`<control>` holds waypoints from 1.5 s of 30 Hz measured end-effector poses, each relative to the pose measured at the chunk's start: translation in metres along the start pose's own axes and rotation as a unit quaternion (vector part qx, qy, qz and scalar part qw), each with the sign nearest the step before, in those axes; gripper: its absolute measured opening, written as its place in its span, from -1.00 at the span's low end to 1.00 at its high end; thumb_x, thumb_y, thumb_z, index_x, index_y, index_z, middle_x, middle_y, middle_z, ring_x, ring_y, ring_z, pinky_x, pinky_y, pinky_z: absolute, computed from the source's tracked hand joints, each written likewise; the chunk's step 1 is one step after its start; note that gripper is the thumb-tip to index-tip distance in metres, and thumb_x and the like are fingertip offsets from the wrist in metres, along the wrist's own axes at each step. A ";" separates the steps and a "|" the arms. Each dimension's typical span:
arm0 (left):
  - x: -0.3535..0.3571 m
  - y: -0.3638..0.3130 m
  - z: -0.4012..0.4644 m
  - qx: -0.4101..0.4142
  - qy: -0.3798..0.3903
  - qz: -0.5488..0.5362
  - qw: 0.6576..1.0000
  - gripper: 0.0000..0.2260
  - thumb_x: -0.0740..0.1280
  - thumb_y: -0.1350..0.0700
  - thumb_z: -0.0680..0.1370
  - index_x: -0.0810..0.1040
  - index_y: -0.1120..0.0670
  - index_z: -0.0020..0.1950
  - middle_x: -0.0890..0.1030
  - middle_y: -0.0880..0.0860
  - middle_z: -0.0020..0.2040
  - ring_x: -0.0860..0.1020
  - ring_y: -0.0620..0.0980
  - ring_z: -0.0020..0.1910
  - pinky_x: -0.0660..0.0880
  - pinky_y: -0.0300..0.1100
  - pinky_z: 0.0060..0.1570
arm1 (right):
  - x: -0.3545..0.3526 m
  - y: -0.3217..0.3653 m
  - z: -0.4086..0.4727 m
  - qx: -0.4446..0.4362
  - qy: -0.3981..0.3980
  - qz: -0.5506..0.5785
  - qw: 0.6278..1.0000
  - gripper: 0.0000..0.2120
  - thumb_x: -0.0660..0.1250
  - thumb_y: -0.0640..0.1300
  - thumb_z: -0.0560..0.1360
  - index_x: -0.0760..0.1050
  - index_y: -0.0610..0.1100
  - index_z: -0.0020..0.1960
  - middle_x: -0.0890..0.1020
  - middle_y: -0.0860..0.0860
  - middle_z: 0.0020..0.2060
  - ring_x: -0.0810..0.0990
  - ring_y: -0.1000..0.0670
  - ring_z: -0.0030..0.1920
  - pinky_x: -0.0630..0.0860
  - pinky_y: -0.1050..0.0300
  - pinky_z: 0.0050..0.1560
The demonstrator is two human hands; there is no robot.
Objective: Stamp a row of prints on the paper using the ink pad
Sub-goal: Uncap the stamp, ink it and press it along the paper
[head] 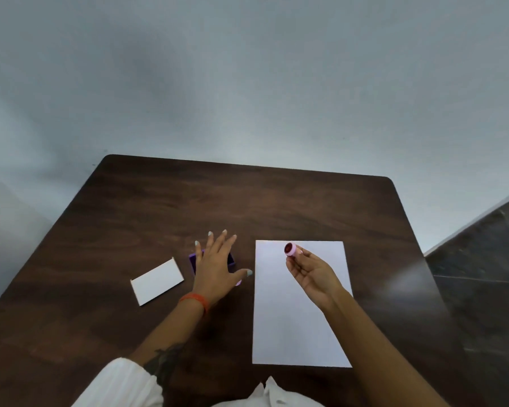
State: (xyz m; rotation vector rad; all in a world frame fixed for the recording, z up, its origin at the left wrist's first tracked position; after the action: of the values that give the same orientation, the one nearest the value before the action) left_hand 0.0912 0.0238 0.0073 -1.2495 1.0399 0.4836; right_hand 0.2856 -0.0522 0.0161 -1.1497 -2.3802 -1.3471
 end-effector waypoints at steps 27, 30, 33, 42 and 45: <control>0.089 -0.055 0.038 0.126 0.157 0.082 0.976 -0.25 0.23 -0.26 0.42 0.05 0.04 0.48 0.00 0.07 0.55 -0.10 0.13 0.53 -0.20 0.07 0.47 | -0.047 0.053 0.044 -0.206 -0.193 -0.422 0.861 -0.84 0.32 -0.01 0.46 0.57 -0.06 -0.04 0.69 -0.03 -0.11 0.65 -0.01 -0.10 0.64 -0.03 0.02; 0.091 -0.053 0.039 0.123 0.155 0.067 0.978 -0.22 0.22 -0.28 0.39 0.06 0.05 0.48 0.02 0.07 0.55 -0.09 0.12 0.53 -0.20 0.07 0.47 | -0.044 0.055 0.050 -0.195 -0.188 -0.526 0.806 -0.84 0.29 -0.07 0.49 0.56 -0.09 0.03 0.67 -0.06 -0.01 0.62 -0.01 -0.03 0.61 0.03 0.08; 0.092 -0.052 0.039 0.117 0.154 0.057 0.979 -0.20 0.17 -0.29 0.35 0.06 0.05 0.48 0.01 0.05 0.55 -0.09 0.10 0.53 -0.19 0.06 0.47 | -0.042 0.056 0.053 -0.194 -0.168 -0.595 0.761 -0.85 0.31 -0.16 0.50 0.54 -0.11 0.06 0.64 -0.08 0.05 0.59 -0.04 0.01 0.55 0.11 0.10; 0.092 -0.051 0.040 0.112 0.160 0.048 0.980 -0.19 0.14 -0.32 0.33 0.04 0.03 0.48 -0.01 0.04 0.55 -0.10 0.08 0.53 -0.20 0.05 0.47 | -0.036 0.055 0.059 -0.176 -0.135 -0.688 0.691 -0.76 0.28 -0.21 0.52 0.48 -0.14 0.19 0.58 -0.10 0.18 0.55 -0.10 0.13 0.48 0.11 0.19; 0.092 -0.051 0.039 0.111 0.162 0.045 0.980 -0.19 0.14 -0.32 0.33 0.04 0.03 0.48 -0.01 0.03 0.55 -0.10 0.08 0.53 -0.20 0.05 0.47 | -0.032 0.055 0.060 -0.187 -0.119 -0.728 0.649 -0.73 0.29 -0.22 0.51 0.47 -0.16 0.20 0.58 -0.11 0.19 0.55 -0.09 0.14 0.48 0.14 0.16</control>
State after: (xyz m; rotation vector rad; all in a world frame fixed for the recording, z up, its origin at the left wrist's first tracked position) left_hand 0.1909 0.0243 -0.0442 -1.1061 1.3909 0.2268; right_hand 0.3588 -0.0058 0.0017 1.1784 -3.2722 -2.0794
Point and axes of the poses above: each hand's wrist, its own z-axis towards the middle knuckle, its own x-axis out of the palm, y = z × x, the point moved 3 cm from there along z, towards the middle knuckle
